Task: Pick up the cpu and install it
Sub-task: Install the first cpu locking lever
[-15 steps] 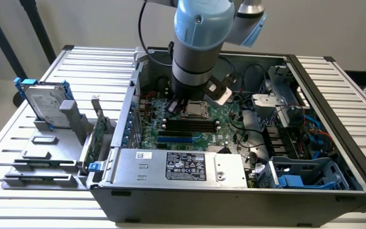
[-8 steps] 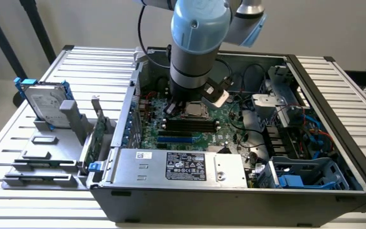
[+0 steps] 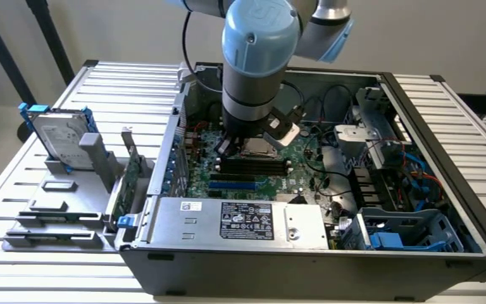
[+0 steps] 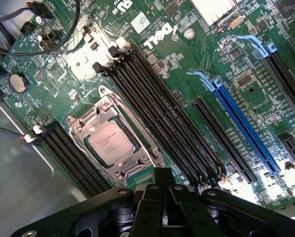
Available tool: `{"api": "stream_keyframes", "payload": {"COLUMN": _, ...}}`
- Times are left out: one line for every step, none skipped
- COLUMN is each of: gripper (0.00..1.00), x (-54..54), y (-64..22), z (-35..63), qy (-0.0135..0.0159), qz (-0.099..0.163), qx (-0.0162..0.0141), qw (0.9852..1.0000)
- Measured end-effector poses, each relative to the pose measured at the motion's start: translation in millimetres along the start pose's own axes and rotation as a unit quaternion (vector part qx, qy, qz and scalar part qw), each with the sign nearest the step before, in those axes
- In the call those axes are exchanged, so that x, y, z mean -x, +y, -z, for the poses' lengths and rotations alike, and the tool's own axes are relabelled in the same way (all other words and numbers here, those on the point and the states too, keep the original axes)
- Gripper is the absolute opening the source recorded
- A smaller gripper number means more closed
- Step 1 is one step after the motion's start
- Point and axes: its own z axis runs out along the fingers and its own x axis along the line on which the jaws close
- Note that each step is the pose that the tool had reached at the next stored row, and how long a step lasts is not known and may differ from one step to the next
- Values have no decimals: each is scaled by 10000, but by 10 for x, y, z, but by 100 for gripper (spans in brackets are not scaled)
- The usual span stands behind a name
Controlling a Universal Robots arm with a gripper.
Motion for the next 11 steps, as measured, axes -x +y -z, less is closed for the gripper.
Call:
{"api": "stream_keyframes", "payload": {"gripper": 11, "x": 3, "y": 1, "z": -7, "qy": -1, "qz": -5, "qx": 3, "qw": 10000}}
{"api": "stream_keyframes", "payload": {"gripper": 11, "x": 4, "y": 1, "z": -14, "qy": -1, "qz": -9, "qx": 5, "qw": 10000}}
{"api": "stream_keyframes", "payload": {"gripper": 11, "x": 6, "y": 0, "z": -22, "qy": 0, "qz": -13, "qx": 7, "qw": 10000}}
{"api": "stream_keyframes", "payload": {"gripper": 11, "x": 9, "y": -2, "z": -30, "qy": -1, "qz": -17, "qx": 10, "qw": 10000}}
{"api": "stream_keyframes", "payload": {"gripper": 11, "x": 10, "y": -5, "z": -39, "qy": -2, "qz": -20, "qx": 12, "qw": 10000}}
{"api": "stream_keyframes", "payload": {"gripper": 11, "x": 10, "y": -9, "z": -49, "qy": -3, "qz": -22, "qx": 13, "qw": 10000}}
{"api": "stream_keyframes", "payload": {"gripper": 11, "x": 10, "y": -14, "z": -59, "qy": -3, "qz": -24, "qx": 14, "qw": 10000}}
{"api": "stream_keyframes", "payload": {"gripper": 11, "x": 9, "y": -19, "z": -72, "qy": -3, "qz": -26, "qx": 16, "qw": 10000}}
{"api": "stream_keyframes", "payload": {"gripper": 11, "x": 7, "y": -24, "z": -84, "qy": -4, "qz": -28, "qx": 17, "qw": 10000}}
{"api": "stream_keyframes", "payload": {"gripper": 11, "x": 5, "y": -29, "z": -97, "qy": -4, "qz": -31, "qx": 19, "qw": 10000}}
{"api": "stream_keyframes", "payload": {"gripper": 11, "x": 3, "y": -33, "z": -109, "qy": -4, "qz": -33, "qx": 20, "qw": 10000}}
